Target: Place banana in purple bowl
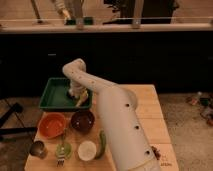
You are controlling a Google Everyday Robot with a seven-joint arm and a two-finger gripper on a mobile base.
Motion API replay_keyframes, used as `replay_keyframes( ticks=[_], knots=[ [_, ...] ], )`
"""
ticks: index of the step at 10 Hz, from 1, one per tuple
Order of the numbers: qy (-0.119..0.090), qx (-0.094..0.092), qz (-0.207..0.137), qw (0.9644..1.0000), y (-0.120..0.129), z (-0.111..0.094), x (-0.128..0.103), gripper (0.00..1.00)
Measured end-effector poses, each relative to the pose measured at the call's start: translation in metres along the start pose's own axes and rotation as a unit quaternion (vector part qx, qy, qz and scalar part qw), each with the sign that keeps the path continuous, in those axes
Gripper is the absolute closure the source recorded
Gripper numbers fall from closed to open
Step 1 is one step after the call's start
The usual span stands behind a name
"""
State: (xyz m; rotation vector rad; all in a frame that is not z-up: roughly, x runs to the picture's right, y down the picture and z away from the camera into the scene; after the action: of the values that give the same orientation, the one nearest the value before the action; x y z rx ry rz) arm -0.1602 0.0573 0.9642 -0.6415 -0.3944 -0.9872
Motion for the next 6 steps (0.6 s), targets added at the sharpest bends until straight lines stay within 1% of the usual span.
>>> replay_keyframes(
  ticks=[2, 3, 4, 6],
  knots=[
    [-0.001, 0.006, -0.003, 1.0000, 0.0003, -0.0002, 0.0004, 0.87],
    [-0.001, 0.008, -0.004, 1.0000, 0.0005, -0.0008, 0.0001, 0.94],
    [-0.002, 0.010, -0.006, 0.9999, 0.0013, -0.0014, 0.0000, 0.99],
    [-0.003, 0.013, -0.009, 0.9999, 0.0015, -0.0028, -0.0009, 1.00]
  ],
)
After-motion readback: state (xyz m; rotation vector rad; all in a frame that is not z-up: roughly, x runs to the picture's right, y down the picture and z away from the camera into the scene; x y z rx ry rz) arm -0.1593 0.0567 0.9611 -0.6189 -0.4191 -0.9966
